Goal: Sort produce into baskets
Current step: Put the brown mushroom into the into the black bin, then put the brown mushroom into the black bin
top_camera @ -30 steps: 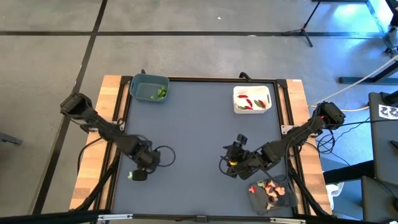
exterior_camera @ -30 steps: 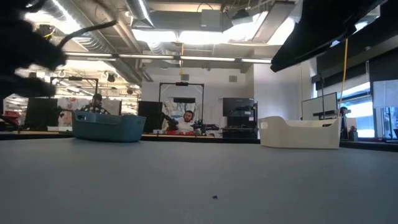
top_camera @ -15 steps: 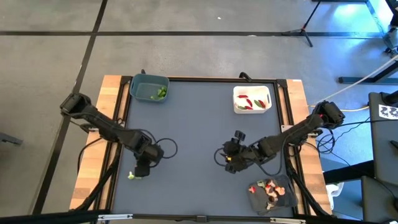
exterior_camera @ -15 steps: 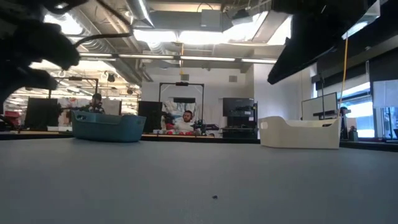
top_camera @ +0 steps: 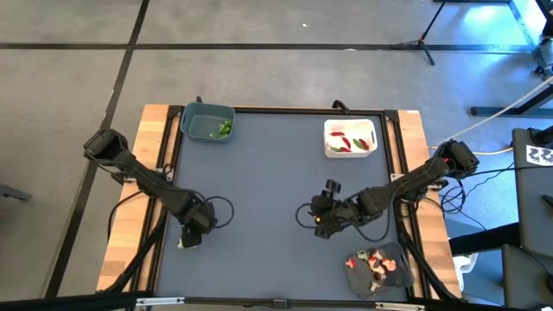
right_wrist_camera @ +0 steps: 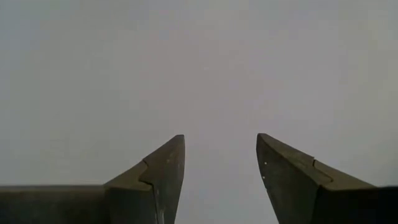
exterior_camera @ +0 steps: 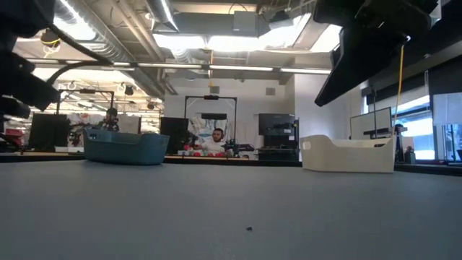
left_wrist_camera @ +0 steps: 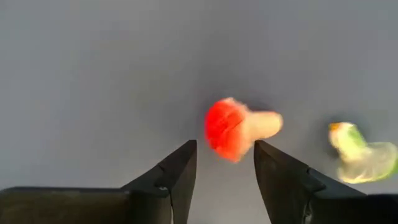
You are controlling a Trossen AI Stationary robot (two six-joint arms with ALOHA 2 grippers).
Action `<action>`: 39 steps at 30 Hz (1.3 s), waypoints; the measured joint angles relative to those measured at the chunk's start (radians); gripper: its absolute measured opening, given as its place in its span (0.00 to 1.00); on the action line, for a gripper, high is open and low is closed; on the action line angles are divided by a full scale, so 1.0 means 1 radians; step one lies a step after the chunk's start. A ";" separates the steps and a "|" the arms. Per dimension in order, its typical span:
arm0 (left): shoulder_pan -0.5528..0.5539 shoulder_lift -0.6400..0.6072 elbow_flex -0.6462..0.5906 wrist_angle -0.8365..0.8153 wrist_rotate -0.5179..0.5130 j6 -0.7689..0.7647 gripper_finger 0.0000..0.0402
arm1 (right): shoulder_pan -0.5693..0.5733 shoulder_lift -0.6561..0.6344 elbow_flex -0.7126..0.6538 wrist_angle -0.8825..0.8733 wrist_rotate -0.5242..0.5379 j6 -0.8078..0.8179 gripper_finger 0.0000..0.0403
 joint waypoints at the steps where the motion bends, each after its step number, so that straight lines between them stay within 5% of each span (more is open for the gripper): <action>1: 0.000 0.000 -0.006 0.022 0.002 0.010 0.38 | 0.000 0.000 0.000 -0.002 -0.002 0.000 0.49; 19: 0.049 -0.001 -0.023 0.163 -0.151 0.321 0.02 | 0.000 0.000 0.000 -0.015 -0.001 0.014 0.49; 28: 0.222 0.000 0.066 0.298 -0.237 0.571 0.06 | -0.008 -0.001 0.000 0.013 0.063 0.025 0.49; 34: 0.345 0.000 0.071 0.633 -0.411 0.692 0.06 | -0.008 0.014 -0.001 -0.069 0.150 0.091 0.49; 39: 0.405 0.000 0.071 0.844 -0.411 0.779 0.07 | -0.007 0.028 -0.001 -0.001 0.147 0.128 0.49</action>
